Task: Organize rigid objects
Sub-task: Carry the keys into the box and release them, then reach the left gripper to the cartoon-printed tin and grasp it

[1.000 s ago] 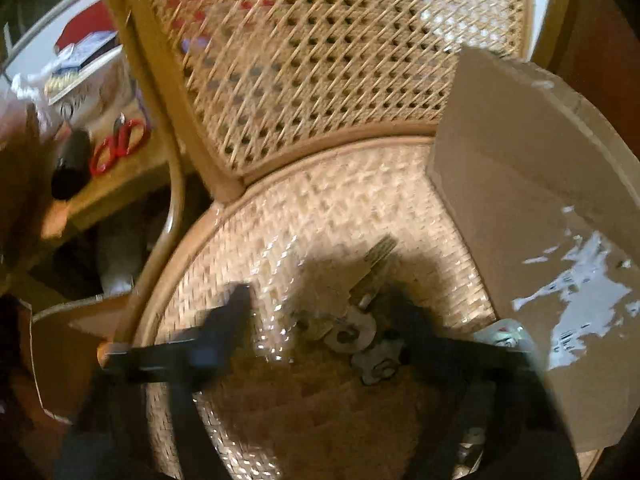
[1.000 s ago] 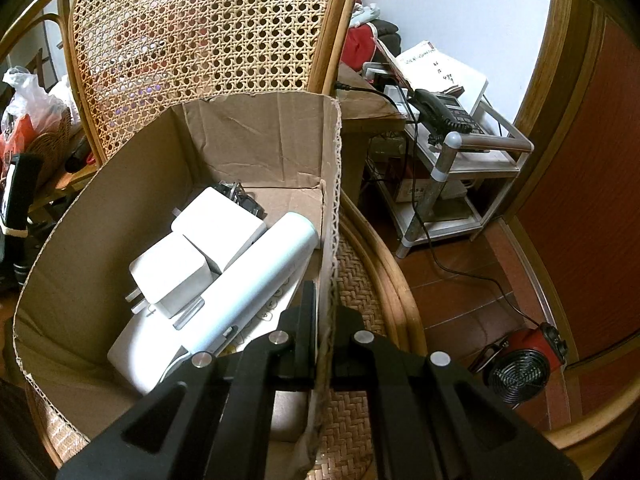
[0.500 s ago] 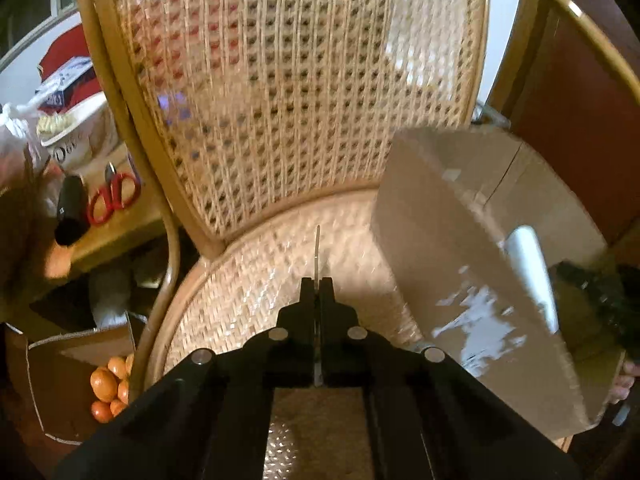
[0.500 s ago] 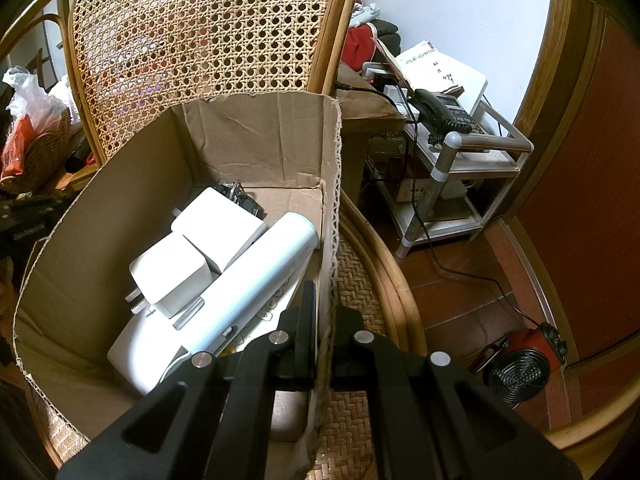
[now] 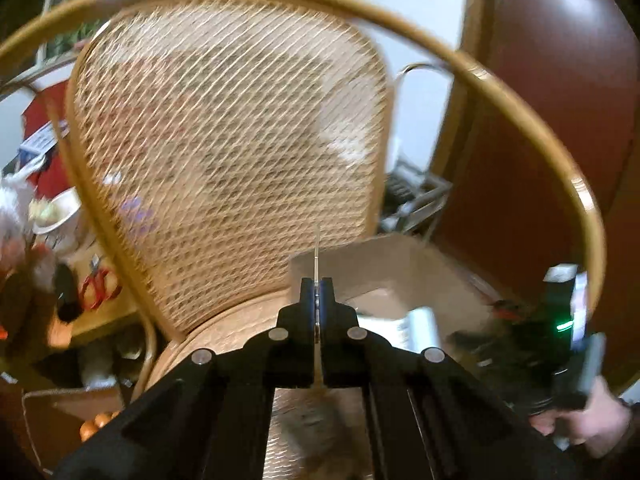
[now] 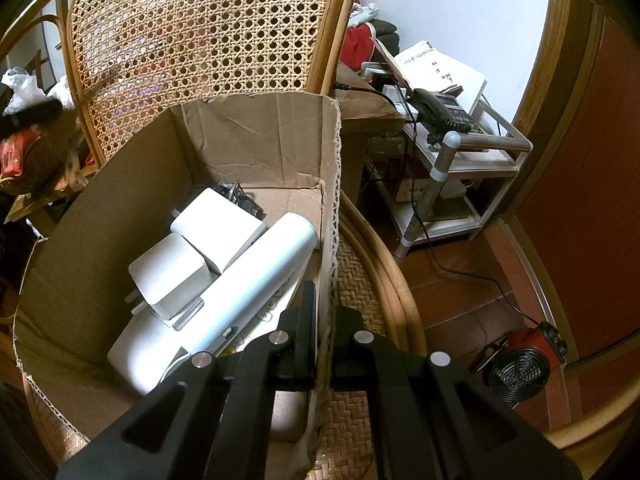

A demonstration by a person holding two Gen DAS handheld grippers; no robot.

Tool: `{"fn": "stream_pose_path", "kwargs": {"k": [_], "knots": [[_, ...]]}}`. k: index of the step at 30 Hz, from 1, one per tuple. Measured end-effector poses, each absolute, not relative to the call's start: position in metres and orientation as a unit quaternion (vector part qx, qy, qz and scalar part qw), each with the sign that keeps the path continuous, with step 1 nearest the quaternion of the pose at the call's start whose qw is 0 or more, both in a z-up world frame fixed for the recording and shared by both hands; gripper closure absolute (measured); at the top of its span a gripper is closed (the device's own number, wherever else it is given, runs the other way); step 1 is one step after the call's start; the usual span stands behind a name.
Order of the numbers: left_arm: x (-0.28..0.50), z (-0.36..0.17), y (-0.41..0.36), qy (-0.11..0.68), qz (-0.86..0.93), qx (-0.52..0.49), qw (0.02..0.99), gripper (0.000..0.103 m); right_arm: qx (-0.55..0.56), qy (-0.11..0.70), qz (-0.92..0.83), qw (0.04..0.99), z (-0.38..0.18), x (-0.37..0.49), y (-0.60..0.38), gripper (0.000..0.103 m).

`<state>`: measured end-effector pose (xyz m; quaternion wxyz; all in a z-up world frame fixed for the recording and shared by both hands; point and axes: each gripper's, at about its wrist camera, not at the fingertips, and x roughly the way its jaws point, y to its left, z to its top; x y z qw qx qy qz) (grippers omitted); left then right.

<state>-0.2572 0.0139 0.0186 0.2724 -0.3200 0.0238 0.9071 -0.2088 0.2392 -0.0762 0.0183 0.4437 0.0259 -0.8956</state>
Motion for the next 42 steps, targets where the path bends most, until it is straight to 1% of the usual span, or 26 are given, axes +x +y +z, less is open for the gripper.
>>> {"fn": "stream_pose_path", "kwargs": {"k": [2,4,9,14,17,19,24,28,29,31,32,33,34,35,36,37,38,40,42], "knots": [[-0.246,0.029,0.027,0.024,0.905,-0.307,0.293,0.102,0.444,0.026,-0.896,0.018,-0.076,-0.208,0.239,0.098],[-0.241,0.030,0.042,0.030,0.895,-0.314,0.317,0.102,0.443,0.026,-0.896,0.018,-0.076,-0.209,0.239,0.098],[-0.234,0.006,0.082,0.052,0.867,-0.348,0.353,0.102,0.444,0.027,-0.896,0.018,-0.075,-0.209,0.239,0.098],[-0.238,-0.035,0.099,0.061,0.843,-0.415,0.337,0.102,0.444,0.026,-0.896,0.018,-0.075,-0.208,0.239,0.098],[-0.237,-0.049,0.105,0.084,0.841,-0.426,0.324,0.102,0.444,0.027,-0.896,0.018,-0.075,-0.208,0.239,0.098],[-0.239,-0.057,0.105,0.081,0.834,-0.437,0.326,0.102,0.444,0.026,-0.896,0.018,-0.075,-0.208,0.239,0.098],[-0.236,-0.059,0.107,0.098,0.836,-0.434,0.322,0.102,0.443,0.029,-0.896,0.017,-0.075,-0.209,0.237,0.098],[-0.237,-0.062,0.109,0.093,0.834,-0.435,0.326,0.102,0.443,0.029,-0.896,0.016,-0.075,-0.209,0.237,0.098],[-0.237,-0.062,0.109,0.091,0.835,-0.433,0.327,0.100,0.443,0.028,-0.896,0.017,-0.075,-0.209,0.237,0.098],[-0.238,-0.059,0.105,0.075,0.840,-0.428,0.326,0.098,0.444,0.027,-0.896,0.017,-0.075,-0.208,0.238,0.098],[-0.237,-0.051,0.097,0.051,0.855,-0.408,0.317,0.097,0.443,0.027,-0.896,0.017,-0.075,-0.209,0.237,0.098],[-0.236,-0.042,0.092,0.034,0.862,-0.391,0.320,0.093,0.443,0.029,-0.896,0.017,-0.075,-0.209,0.237,0.098],[-0.234,-0.034,0.087,0.023,0.866,-0.377,0.329,0.082,0.443,0.028,-0.896,0.017,-0.075,-0.209,0.237,0.098],[-0.233,-0.024,0.082,0.017,0.872,-0.357,0.335,0.062,0.443,0.028,-0.896,0.017,-0.075,-0.209,0.238,0.098],[-0.231,-0.014,0.075,0.023,0.883,-0.336,0.326,0.047,0.443,0.028,-0.896,0.017,-0.075,-0.209,0.238,0.098],[-0.229,-0.008,0.068,0.031,0.897,-0.318,0.306,0.016,0.443,0.028,-0.896,0.017,-0.075,-0.209,0.237,0.098],[-0.229,-0.003,0.059,0.036,0.909,-0.302,0.285,0.004,0.443,0.029,-0.896,0.017,-0.075,-0.208,0.238,0.098],[-0.233,-0.001,0.042,0.033,0.918,-0.296,0.261,0.004,0.443,0.028,-0.896,0.017,-0.075,-0.209,0.237,0.098],[-0.245,-0.011,0.024,0.032,0.916,-0.329,0.228,0.004,0.443,0.028,-0.896,0.017,-0.075,-0.209,0.237,0.098]]}}
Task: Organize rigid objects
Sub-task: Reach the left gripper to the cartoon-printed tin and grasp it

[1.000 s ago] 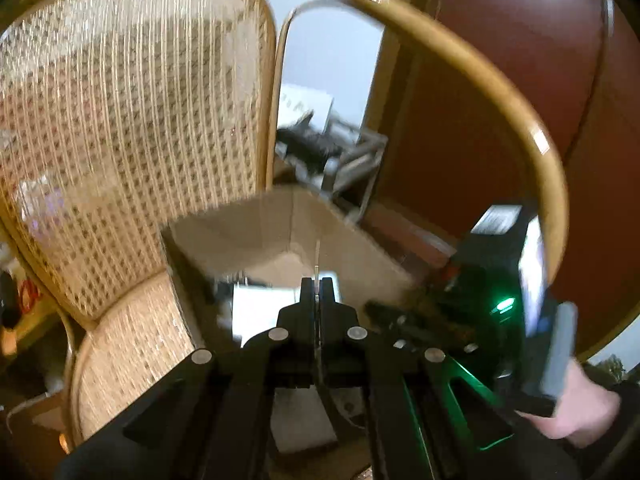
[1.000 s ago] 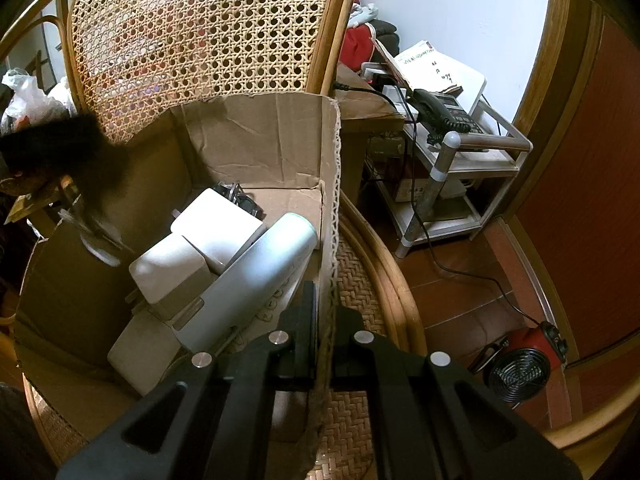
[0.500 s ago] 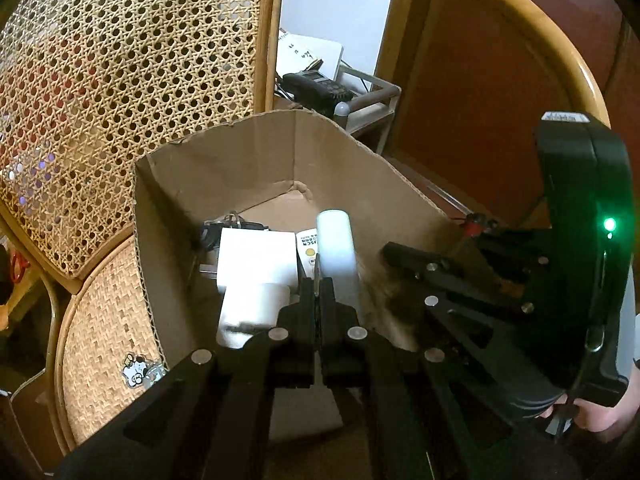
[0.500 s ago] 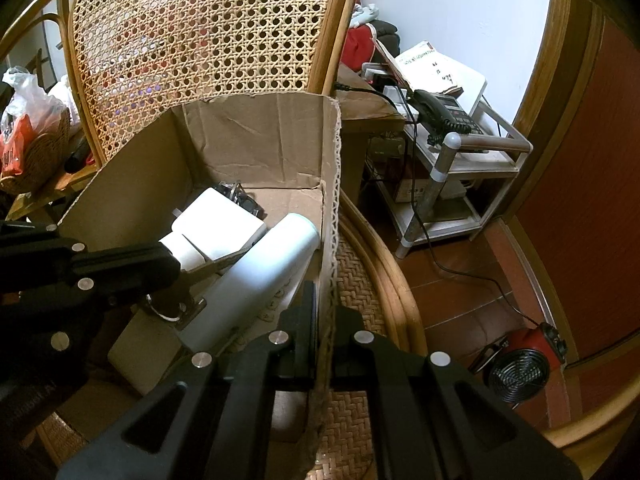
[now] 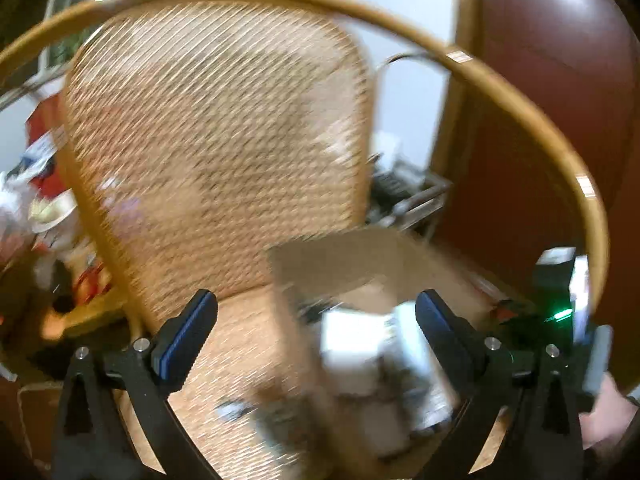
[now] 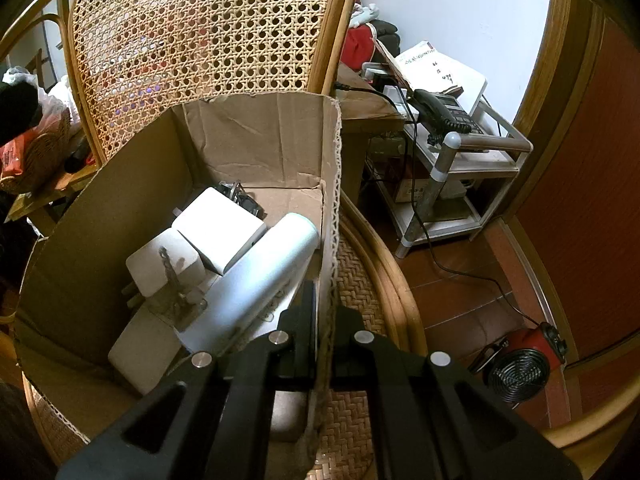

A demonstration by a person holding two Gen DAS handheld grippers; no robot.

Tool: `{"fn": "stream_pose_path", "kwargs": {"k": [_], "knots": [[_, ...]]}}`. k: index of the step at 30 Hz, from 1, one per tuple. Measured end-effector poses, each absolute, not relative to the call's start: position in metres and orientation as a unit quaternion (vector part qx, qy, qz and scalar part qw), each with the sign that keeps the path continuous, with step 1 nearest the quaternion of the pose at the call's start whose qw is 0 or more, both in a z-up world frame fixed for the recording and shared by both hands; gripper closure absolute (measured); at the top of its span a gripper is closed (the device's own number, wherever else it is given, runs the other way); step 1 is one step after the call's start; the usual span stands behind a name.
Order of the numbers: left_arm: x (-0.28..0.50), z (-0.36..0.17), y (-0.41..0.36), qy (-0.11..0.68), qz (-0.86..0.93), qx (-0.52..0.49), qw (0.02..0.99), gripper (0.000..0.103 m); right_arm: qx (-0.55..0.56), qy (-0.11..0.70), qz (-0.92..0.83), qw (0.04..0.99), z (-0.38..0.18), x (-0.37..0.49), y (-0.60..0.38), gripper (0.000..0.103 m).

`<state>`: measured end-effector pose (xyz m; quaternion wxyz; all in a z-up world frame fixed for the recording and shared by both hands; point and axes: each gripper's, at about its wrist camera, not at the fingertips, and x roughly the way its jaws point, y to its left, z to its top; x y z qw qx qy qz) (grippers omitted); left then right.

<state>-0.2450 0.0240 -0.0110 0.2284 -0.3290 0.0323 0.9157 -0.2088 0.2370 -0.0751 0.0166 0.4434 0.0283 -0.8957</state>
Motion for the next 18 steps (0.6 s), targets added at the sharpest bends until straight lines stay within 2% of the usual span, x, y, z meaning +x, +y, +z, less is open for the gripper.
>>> {"fn": "stream_pose_path", "kwargs": {"k": [4,14,18], "knots": [[-0.258,-0.040,-0.003,0.033,0.905,-0.379,0.191,0.005,0.444,0.028,-0.896,0.016,-0.075,-0.208,0.237,0.098],[-0.241,-0.092,-0.005,0.094,0.872,-0.427,0.221,0.005,0.443,0.028,-0.896,0.017,-0.075,-0.209,0.238,0.098],[-0.245,-0.098,0.000,0.085,0.867,-0.432,0.234,0.004,0.443,0.027,-0.896,0.018,-0.075,-0.208,0.237,0.098]]}}
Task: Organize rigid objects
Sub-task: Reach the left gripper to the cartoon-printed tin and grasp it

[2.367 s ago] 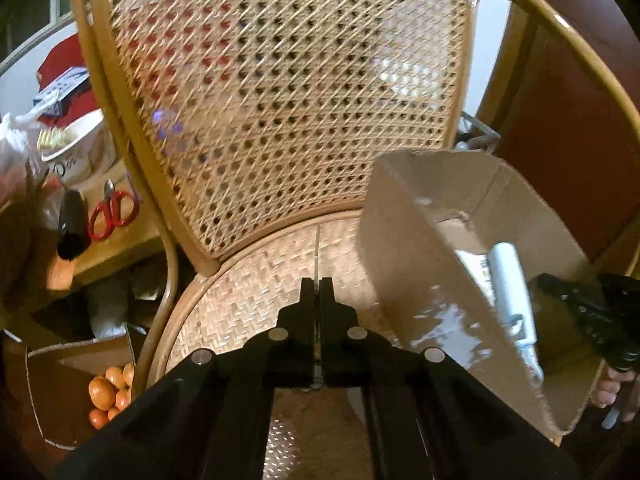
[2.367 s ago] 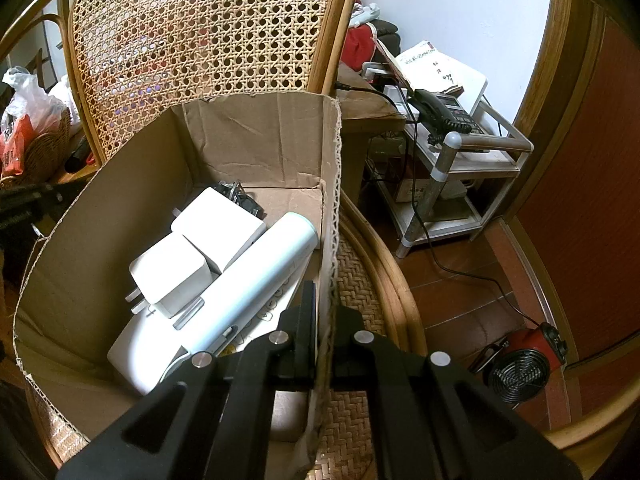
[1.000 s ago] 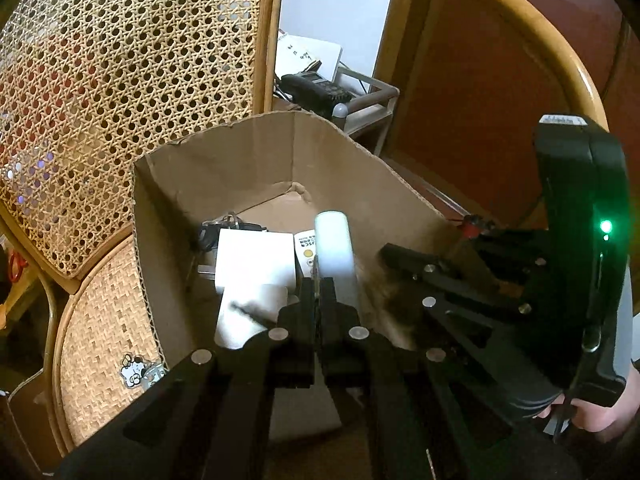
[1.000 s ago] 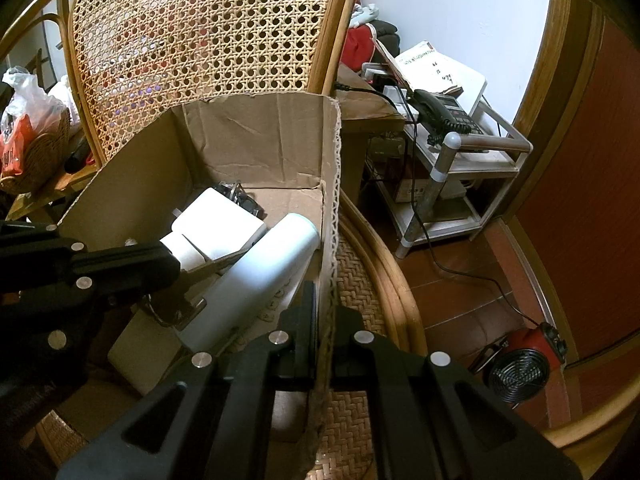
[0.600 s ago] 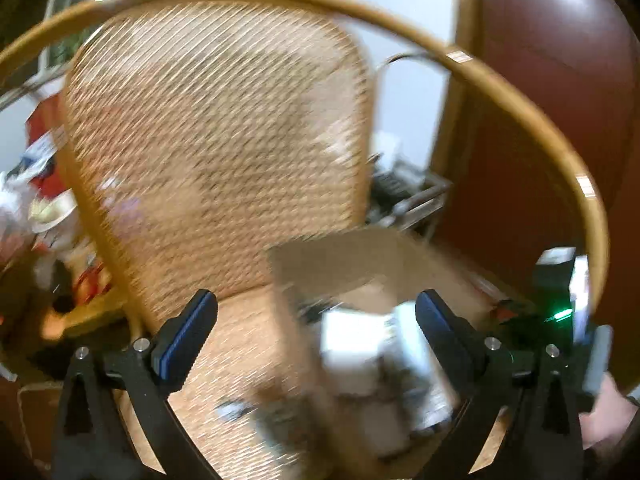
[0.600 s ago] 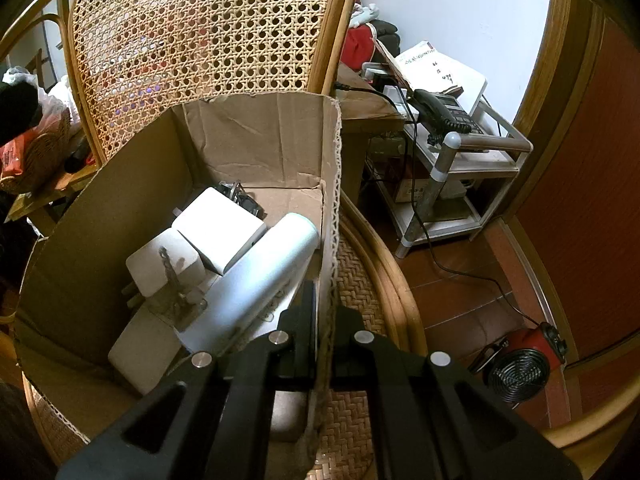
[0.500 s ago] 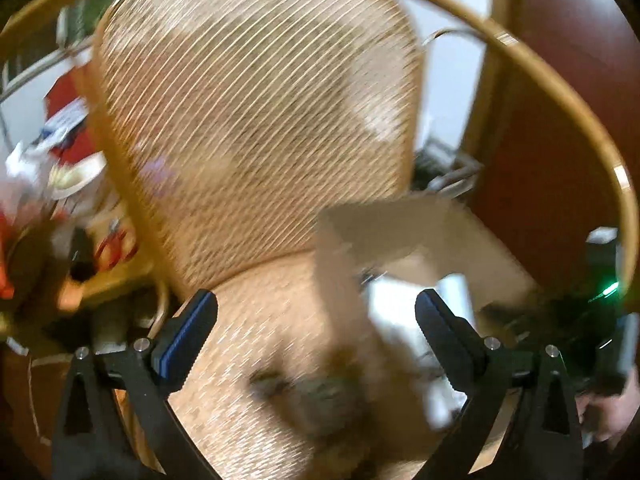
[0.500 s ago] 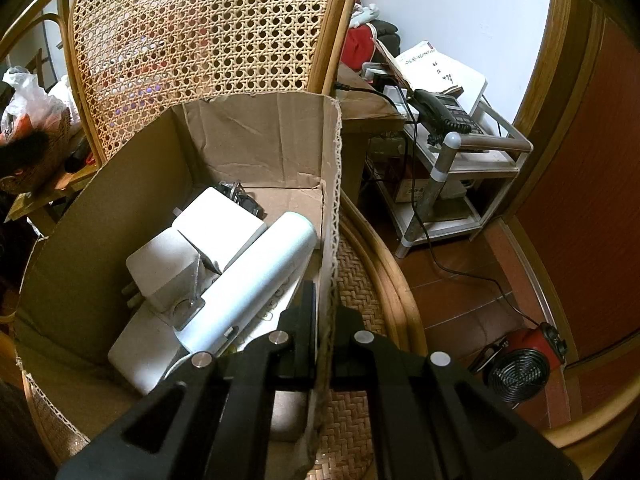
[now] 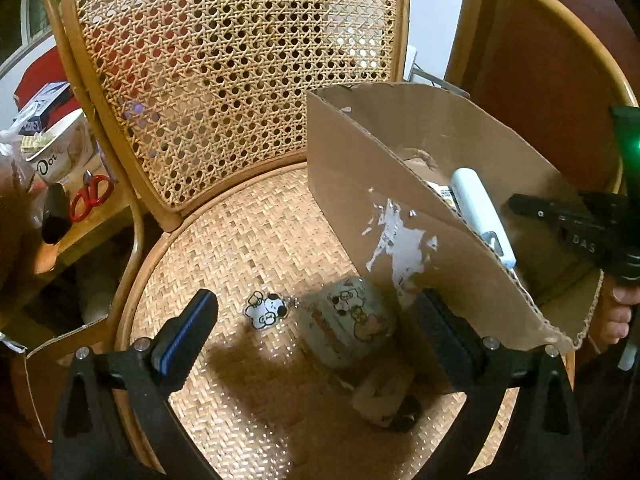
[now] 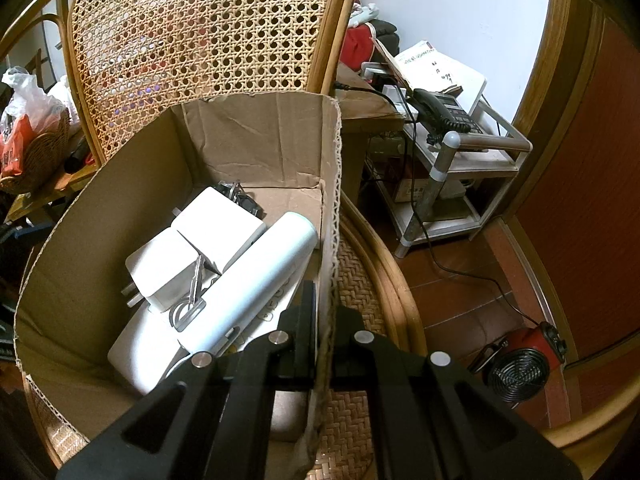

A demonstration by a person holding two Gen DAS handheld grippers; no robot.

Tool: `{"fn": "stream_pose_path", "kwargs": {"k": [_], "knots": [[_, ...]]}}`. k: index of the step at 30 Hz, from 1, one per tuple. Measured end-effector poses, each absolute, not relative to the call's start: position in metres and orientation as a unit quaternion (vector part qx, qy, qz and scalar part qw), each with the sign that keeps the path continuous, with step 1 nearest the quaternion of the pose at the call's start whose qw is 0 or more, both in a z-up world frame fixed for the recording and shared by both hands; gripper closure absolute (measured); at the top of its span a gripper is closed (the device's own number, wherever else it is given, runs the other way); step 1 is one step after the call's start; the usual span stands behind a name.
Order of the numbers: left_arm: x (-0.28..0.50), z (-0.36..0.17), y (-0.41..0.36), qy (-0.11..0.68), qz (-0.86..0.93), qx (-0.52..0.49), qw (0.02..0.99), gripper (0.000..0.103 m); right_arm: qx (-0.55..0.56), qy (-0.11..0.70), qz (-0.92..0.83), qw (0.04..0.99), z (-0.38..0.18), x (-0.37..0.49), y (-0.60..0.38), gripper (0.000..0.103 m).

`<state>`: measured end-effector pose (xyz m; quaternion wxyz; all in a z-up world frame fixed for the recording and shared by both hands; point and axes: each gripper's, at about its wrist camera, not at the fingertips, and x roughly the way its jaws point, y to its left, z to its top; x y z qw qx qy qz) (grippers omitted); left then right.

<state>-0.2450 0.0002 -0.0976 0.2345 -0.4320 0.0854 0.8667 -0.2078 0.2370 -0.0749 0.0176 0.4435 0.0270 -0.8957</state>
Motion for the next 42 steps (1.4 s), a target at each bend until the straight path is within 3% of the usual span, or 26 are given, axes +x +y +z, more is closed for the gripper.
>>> {"fn": "stream_pose_path", "kwargs": {"k": [14,19,26,29,32,42], "knots": [[-0.263,-0.118,0.001,0.110,0.860,-0.457,0.198,0.010,0.444,0.029,-0.896,0.017,-0.075,-0.207,0.237,0.097],[-0.273,-0.123,-0.010,0.085,0.860,-0.466,0.189,0.007,0.443,0.031,-0.896,0.017,-0.075,-0.206,0.236,0.097],[-0.280,-0.124,-0.041,0.095,0.860,-0.486,0.124,0.009,0.443,0.030,-0.896,0.017,-0.075,-0.205,0.234,0.097],[-0.278,-0.122,-0.048,0.059,0.853,-0.498,0.145,0.017,0.444,0.029,-0.895,0.016,-0.075,-0.205,0.235,0.097],[-0.271,-0.116,-0.038,0.058,0.853,-0.486,0.181,0.017,0.444,0.029,-0.895,0.016,-0.075,-0.205,0.236,0.097],[-0.256,-0.119,0.006,0.161,0.862,-0.429,0.216,0.016,0.444,0.030,-0.895,0.016,-0.075,-0.206,0.236,0.097]]}}
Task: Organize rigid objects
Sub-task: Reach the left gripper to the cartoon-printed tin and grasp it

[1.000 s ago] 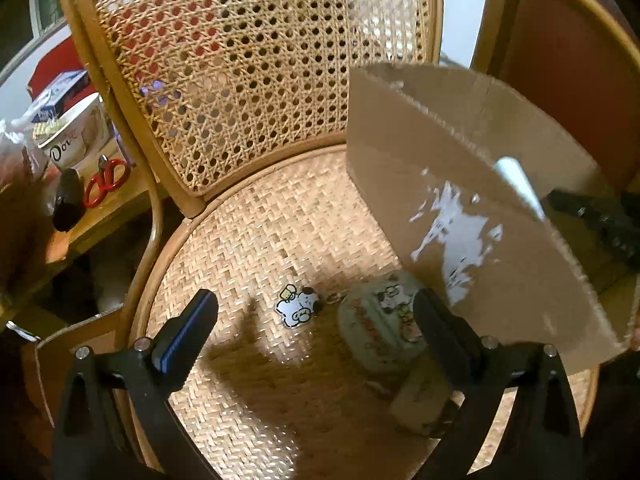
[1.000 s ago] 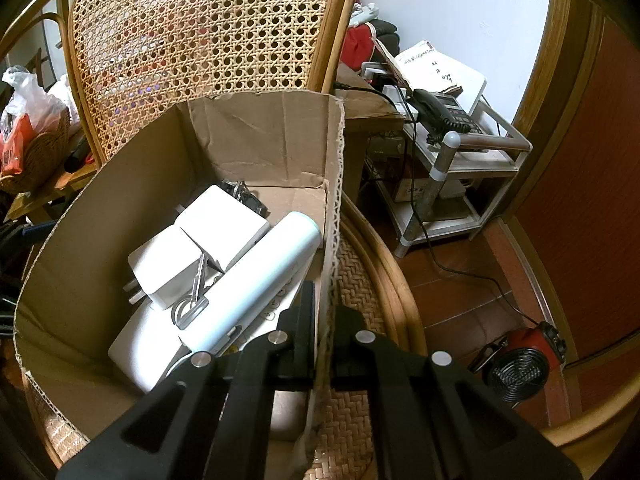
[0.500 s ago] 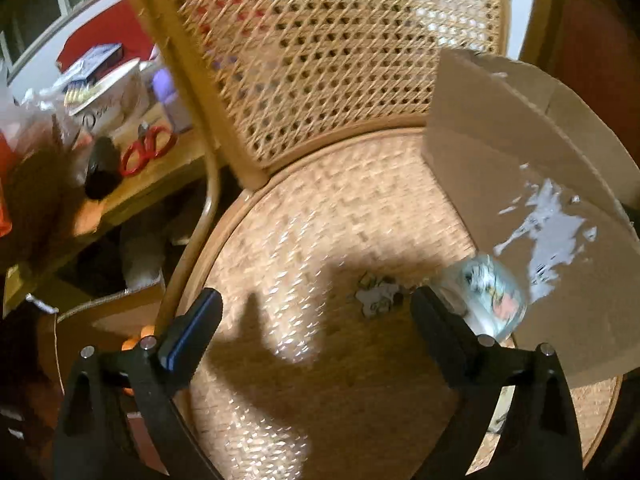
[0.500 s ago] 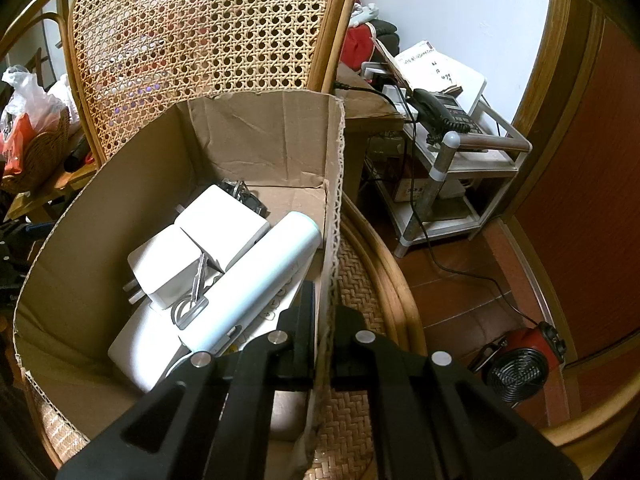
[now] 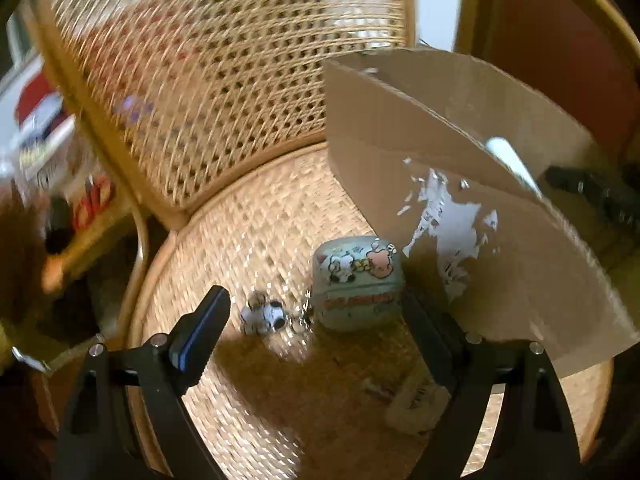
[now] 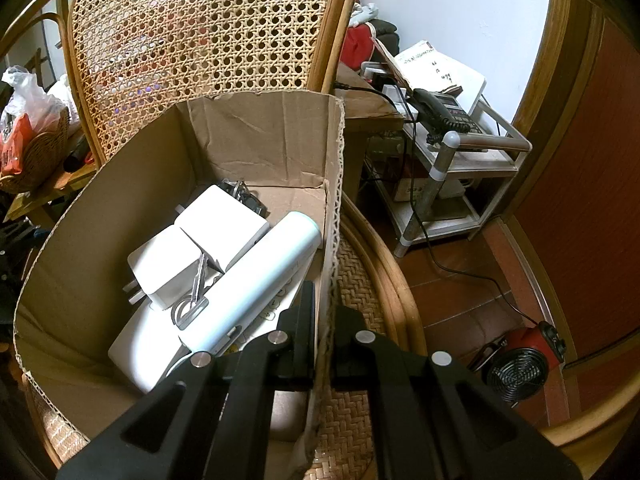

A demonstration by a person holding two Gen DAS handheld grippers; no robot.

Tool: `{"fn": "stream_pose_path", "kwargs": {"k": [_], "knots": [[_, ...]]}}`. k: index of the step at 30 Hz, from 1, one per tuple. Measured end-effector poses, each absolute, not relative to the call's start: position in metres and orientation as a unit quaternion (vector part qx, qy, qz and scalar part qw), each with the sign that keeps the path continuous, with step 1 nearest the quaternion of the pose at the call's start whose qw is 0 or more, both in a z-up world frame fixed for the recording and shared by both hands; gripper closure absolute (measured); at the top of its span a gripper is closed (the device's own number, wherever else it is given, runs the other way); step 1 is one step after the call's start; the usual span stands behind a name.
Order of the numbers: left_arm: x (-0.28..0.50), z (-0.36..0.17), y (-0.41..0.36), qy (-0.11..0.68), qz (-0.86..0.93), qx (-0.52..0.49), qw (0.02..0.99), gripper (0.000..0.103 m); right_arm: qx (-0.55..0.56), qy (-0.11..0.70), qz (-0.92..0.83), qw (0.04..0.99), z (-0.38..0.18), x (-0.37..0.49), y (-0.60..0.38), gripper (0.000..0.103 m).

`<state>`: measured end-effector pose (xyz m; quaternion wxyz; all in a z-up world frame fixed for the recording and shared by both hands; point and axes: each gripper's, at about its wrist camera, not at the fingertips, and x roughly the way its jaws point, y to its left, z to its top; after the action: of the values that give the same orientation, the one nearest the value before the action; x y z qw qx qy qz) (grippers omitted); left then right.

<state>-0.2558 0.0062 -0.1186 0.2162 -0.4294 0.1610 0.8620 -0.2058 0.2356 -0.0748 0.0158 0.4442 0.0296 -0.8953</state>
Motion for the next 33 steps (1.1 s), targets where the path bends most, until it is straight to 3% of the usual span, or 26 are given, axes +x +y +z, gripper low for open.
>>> {"fn": "stream_pose_path", "kwargs": {"k": [6,13,17,19,21,27,33], "knots": [[-0.260,-0.119,0.013,0.204,0.872,-0.385,0.225,0.014,0.444,0.029,-0.895,0.016,-0.075,-0.207,0.235,0.097],[-0.272,-0.124,0.005,0.196,0.874,-0.389,0.214,0.000,0.444,0.030,-0.895,0.015,-0.075,-0.207,0.235,0.097],[-0.275,-0.123,-0.002,0.199,0.873,-0.395,0.204,0.002,0.444,0.030,-0.895,0.016,-0.075,-0.206,0.235,0.097],[-0.273,-0.123,-0.003,0.196,0.866,-0.400,0.227,0.009,0.445,0.030,-0.895,0.016,-0.075,-0.207,0.235,0.097],[-0.269,-0.124,-0.001,0.197,0.858,-0.400,0.254,0.009,0.444,0.030,-0.895,0.016,-0.075,-0.207,0.235,0.097],[-0.258,-0.135,0.023,0.286,0.844,-0.367,0.268,0.011,0.444,0.029,-0.895,0.016,-0.075,-0.207,0.235,0.097],[-0.279,-0.148,0.016,0.237,0.845,-0.398,0.267,0.011,0.445,0.029,-0.895,0.016,-0.075,-0.207,0.235,0.097]]}}
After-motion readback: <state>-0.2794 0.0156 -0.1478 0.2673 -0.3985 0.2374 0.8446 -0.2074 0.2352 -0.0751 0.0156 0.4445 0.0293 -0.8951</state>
